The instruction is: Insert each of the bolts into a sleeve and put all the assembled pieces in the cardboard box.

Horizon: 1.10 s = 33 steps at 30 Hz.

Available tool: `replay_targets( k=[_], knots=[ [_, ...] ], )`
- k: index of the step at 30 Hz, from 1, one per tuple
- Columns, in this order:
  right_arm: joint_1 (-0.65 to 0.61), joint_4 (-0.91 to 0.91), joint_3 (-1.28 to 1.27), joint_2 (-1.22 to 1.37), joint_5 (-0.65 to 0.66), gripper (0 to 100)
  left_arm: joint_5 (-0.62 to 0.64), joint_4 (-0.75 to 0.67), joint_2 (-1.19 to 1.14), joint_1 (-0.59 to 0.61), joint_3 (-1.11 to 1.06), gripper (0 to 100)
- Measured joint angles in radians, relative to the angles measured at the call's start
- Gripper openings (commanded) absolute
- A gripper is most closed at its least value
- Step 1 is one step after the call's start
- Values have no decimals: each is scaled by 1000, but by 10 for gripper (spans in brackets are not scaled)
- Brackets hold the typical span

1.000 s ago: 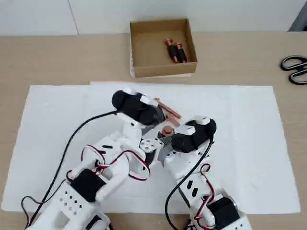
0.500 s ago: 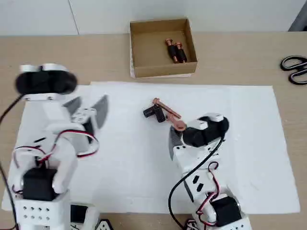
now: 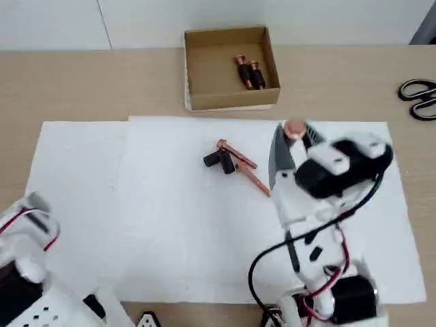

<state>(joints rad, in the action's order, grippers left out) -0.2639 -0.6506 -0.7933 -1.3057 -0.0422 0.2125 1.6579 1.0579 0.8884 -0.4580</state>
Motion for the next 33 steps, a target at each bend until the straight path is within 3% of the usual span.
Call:
replay_targets(
  k=[8,14,21,33],
  knots=[
    [61,210,411,614,0,4,-410,5,0,348,0,215],
    [68,288,635,1051,0,5,-580,5,2,569,-17,215],
    [69,351,835,1441,0,7,-637,5,3,614,-101,215],
    [29,354,1142,1869,0,9,-637,54,5,614,-112,215]
  ],
)
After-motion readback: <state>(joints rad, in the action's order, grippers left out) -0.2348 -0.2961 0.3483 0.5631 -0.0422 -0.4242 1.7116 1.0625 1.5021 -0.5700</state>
